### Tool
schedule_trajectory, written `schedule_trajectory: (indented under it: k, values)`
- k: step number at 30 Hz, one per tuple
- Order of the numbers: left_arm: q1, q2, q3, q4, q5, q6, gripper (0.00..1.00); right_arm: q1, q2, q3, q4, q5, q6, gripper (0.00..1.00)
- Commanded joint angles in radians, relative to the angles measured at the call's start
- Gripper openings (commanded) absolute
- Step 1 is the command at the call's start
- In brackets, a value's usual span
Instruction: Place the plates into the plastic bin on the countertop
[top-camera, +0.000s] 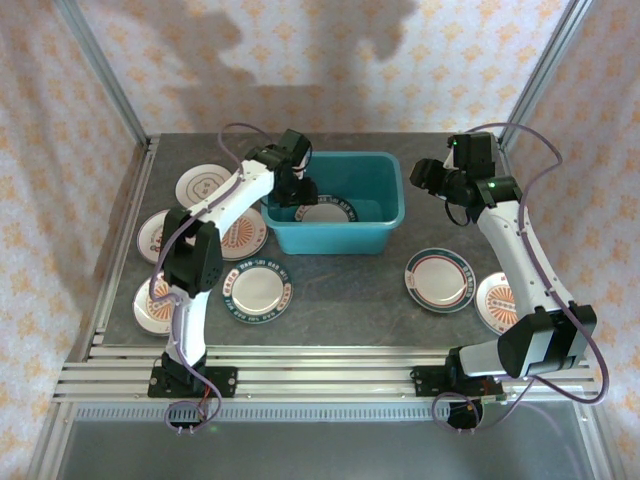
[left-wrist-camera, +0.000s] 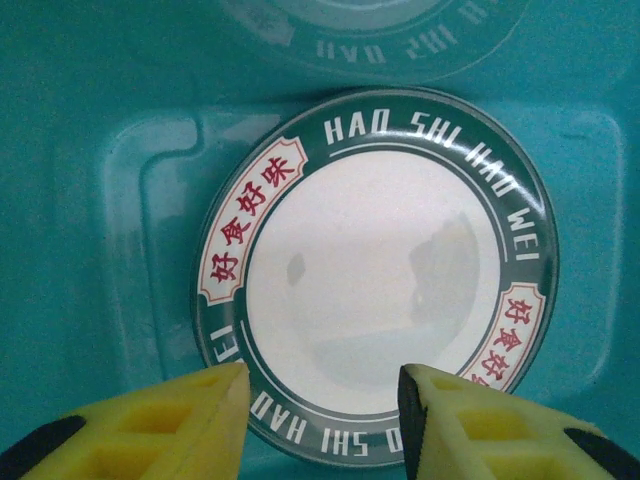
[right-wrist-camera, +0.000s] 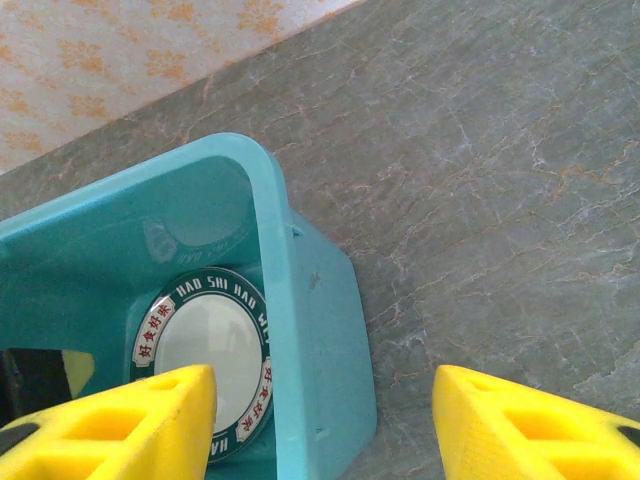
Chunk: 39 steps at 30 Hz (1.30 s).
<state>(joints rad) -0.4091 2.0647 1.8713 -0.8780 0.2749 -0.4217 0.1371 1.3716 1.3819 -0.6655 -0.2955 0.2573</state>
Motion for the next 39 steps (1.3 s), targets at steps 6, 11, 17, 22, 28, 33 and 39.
schedule_trajectory:
  k: [6,11,17,22,28,33,39]
  values:
    - [-0.012,-0.149,0.045,0.037,-0.043,0.0,0.51,-0.005,-0.03,0.037,-0.032,0.012,-0.014,0.59]
    - [0.003,-0.221,0.101,0.023,-0.039,0.018,0.55,-0.005,-0.02,0.067,-0.053,0.001,-0.024,0.59]
    - [0.087,-0.303,0.103,-0.013,-0.043,0.02,0.58,-0.004,0.016,0.107,-0.073,-0.03,-0.028,0.59]
    - [0.204,-0.395,0.01,-0.059,-0.063,0.029,0.6,-0.001,0.041,0.131,-0.073,-0.055,-0.035,0.59]
    - [0.349,-0.479,-0.173,-0.06,-0.071,0.033,0.61,0.01,0.098,0.184,-0.092,-0.071,-0.056,0.59]
    - [0.438,-0.522,-0.374,-0.001,-0.057,-0.036,0.63,0.022,0.121,0.211,-0.094,-0.073,-0.058,0.59]
    - [0.487,-0.529,-0.582,0.078,-0.059,-0.196,0.66,0.024,0.129,0.215,-0.099,-0.064,-0.061,0.59]
